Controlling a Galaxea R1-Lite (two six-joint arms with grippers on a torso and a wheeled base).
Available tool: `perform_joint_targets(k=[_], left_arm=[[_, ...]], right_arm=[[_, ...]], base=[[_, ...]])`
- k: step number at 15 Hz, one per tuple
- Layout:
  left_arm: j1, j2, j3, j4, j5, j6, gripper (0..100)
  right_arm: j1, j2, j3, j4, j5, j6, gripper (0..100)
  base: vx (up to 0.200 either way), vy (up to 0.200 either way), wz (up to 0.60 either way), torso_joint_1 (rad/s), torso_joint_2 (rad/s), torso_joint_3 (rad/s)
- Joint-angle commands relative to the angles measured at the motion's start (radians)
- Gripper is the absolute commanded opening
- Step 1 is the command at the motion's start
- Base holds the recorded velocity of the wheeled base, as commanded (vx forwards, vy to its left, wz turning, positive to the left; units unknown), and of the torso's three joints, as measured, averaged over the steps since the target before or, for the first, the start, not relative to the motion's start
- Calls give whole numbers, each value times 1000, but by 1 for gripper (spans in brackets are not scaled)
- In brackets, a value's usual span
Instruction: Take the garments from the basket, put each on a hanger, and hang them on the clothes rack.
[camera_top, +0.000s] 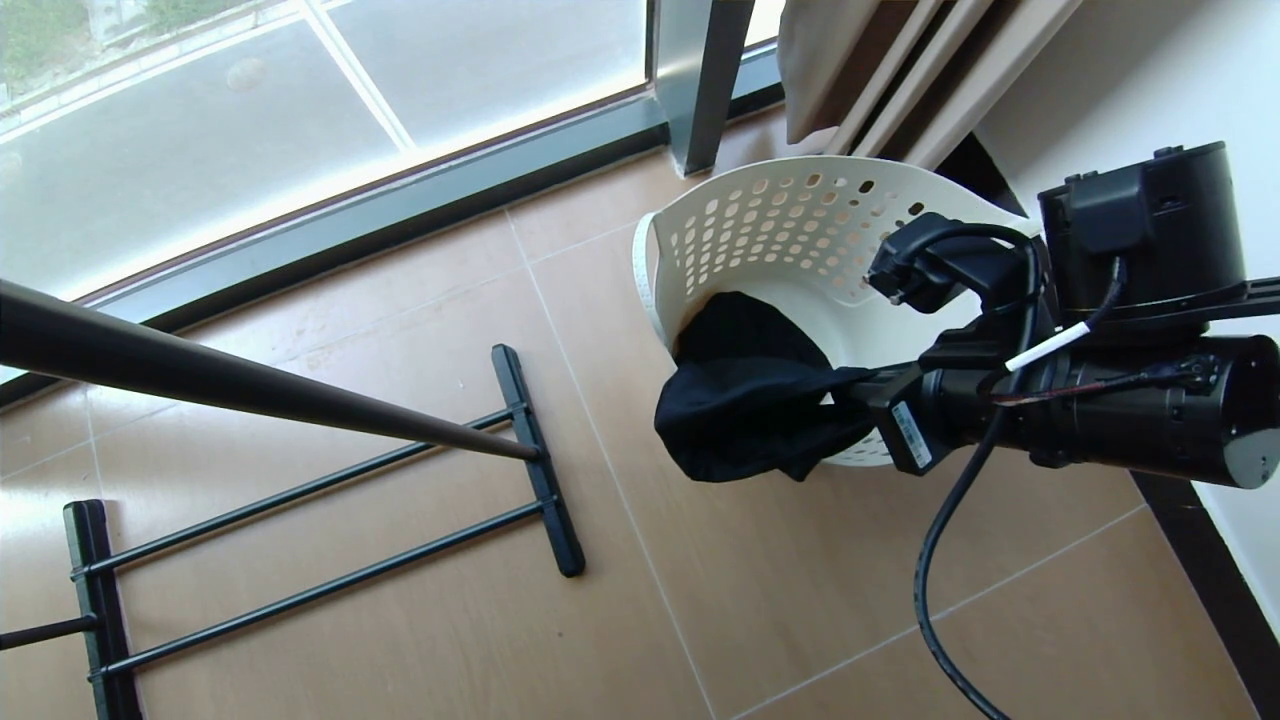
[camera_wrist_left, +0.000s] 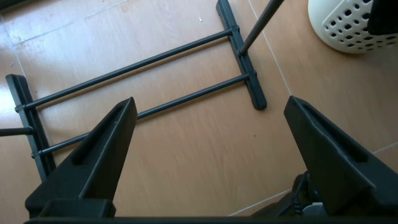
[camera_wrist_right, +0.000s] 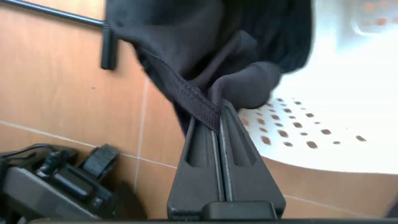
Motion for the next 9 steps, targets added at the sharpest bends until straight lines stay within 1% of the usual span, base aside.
perform_joint_targets(k=[1, 4, 6, 9], left_arm=[[0, 1, 0, 0, 0, 0, 100], [0, 1, 0, 1, -1, 1, 100], [-1, 1, -2, 3, -18, 7, 100], [-1, 1, 0, 1, -20, 7, 100]], right_arm=[[7, -33, 10, -2, -6, 0, 0], [-11, -65, 14, -5, -6, 4, 0], [-24, -114, 63, -19, -3, 9, 0], [-25, -171, 102, -48, 2, 9, 0]], base=[[0, 0, 0, 0, 0, 0], [0, 0, 0, 0, 0, 0], [0, 0, 0, 0, 0, 0], [0, 0, 0, 0, 0, 0]])
